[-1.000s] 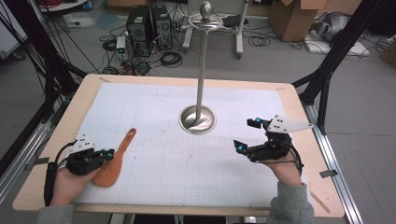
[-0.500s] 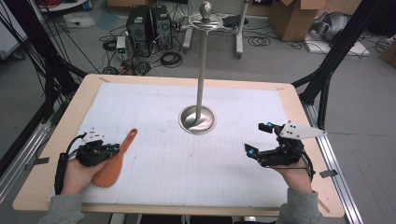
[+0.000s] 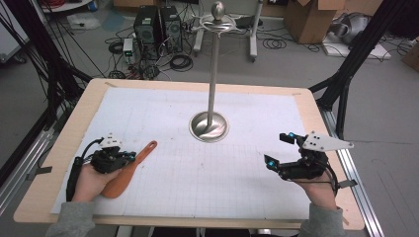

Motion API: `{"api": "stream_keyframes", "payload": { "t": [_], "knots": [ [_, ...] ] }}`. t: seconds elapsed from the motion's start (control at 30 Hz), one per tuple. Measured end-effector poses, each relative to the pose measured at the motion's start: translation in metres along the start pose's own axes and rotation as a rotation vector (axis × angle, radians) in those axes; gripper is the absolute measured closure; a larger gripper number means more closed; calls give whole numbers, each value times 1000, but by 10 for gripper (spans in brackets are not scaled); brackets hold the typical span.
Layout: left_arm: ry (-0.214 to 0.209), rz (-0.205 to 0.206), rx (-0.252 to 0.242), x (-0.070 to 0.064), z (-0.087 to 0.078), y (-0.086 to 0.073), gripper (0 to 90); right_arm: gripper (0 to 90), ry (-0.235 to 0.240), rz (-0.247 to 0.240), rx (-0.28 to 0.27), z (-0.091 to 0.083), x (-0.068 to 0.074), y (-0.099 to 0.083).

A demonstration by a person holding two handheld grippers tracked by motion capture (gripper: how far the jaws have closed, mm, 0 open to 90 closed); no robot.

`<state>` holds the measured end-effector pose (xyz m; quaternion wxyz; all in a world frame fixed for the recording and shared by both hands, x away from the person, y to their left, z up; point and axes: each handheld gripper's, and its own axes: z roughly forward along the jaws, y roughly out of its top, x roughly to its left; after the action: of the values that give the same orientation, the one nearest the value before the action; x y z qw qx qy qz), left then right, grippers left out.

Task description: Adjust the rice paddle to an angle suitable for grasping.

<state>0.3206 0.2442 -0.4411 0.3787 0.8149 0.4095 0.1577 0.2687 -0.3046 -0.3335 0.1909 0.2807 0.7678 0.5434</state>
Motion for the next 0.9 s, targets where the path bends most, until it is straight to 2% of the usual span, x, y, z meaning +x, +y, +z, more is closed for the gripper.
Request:
{"api": "stream_keyframes", "payload": {
  "t": [0.13, 0.23, 0.3, 0.37, 0.43, 0.53, 0.73, 0.9],
  "knots": [
    [-21, 42, 10, -7, 3, 3, 895, 87, 4, 1, 3, -1, 1, 0],
    [-58, 84, 10, -12, 4, 4, 895, 87, 1, -1, 2, -1, 0, 0],
    [-56, 105, 17, -14, 5, 5, 895, 88, 1, -1, 1, -1, 0, 0],
    [-73, 122, 23, -18, 6, 6, 895, 87, 2, 2, 5, -1, 1, 0],
    [-62, 141, 39, -21, 6, 8, 895, 87, 3, 0, 8, 0, 1, 0],
    [-83, 166, 47, -26, 7, 10, 895, 87, 4, -4, 6, 0, 1, 0],
    [-127, 198, 45, -35, 10, 11, 895, 87, 4, -4, 10, 2, 1, -1],
    [-141, 195, 33, -34, 8, 13, 894, 88, 5, -9, 15, 2, 1, -1]
  ]
}}
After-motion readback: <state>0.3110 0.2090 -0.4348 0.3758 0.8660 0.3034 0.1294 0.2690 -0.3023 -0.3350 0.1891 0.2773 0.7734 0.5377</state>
